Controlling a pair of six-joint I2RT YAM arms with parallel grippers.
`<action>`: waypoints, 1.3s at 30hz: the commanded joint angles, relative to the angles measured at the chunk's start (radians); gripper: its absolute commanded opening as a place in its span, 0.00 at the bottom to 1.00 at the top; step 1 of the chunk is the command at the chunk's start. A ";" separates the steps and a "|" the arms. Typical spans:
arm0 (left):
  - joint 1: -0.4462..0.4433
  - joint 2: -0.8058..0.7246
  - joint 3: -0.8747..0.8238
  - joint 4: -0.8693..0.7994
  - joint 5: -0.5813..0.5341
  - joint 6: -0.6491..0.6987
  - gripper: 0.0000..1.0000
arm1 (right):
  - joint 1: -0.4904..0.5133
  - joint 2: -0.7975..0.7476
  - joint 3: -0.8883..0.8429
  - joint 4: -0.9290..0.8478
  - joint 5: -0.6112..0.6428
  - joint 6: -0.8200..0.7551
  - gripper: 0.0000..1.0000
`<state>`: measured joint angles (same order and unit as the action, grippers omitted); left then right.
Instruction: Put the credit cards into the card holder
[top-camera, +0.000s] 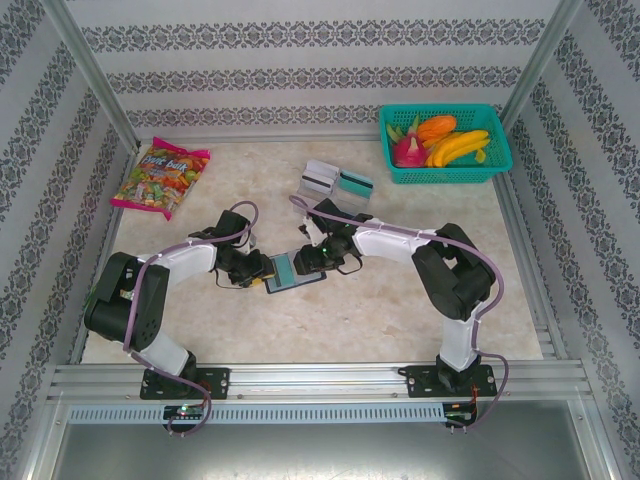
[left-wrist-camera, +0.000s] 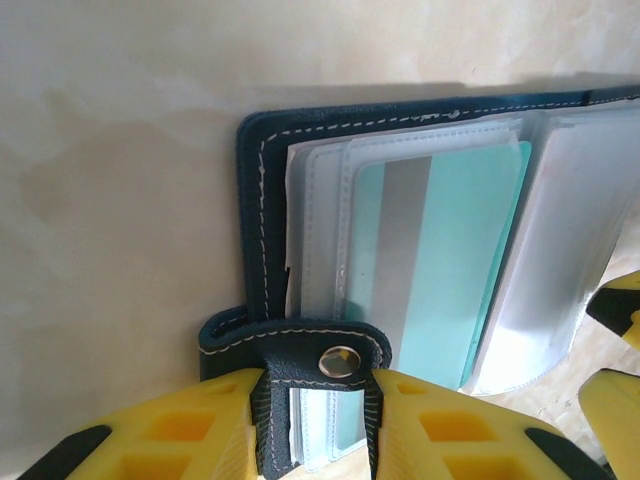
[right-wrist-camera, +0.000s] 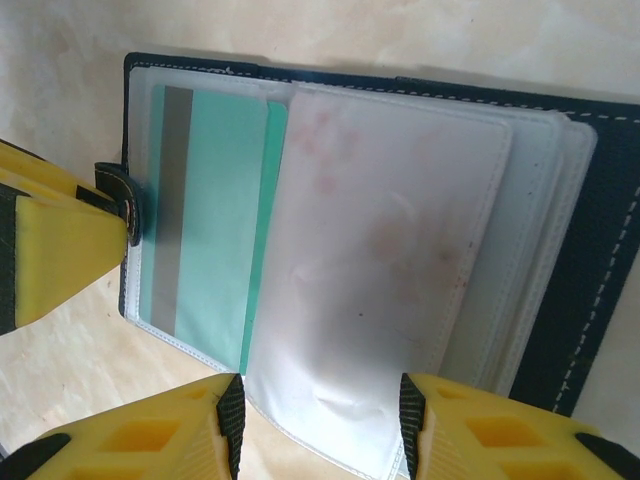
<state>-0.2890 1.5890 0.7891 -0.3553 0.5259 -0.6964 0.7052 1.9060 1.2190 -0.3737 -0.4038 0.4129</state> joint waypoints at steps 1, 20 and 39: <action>-0.013 0.019 -0.027 0.019 0.005 0.008 0.35 | 0.013 0.039 0.004 -0.012 0.020 0.003 0.47; -0.015 0.023 -0.032 0.031 0.011 0.006 0.33 | 0.074 0.112 0.124 0.168 -0.199 0.123 0.47; 0.038 -0.126 0.060 -0.047 0.003 -0.087 0.37 | 0.073 0.070 0.022 0.279 -0.196 0.076 0.47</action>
<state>-0.2657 1.5242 0.7738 -0.3733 0.5179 -0.7486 0.7593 2.0014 1.2507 -0.1215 -0.5930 0.5411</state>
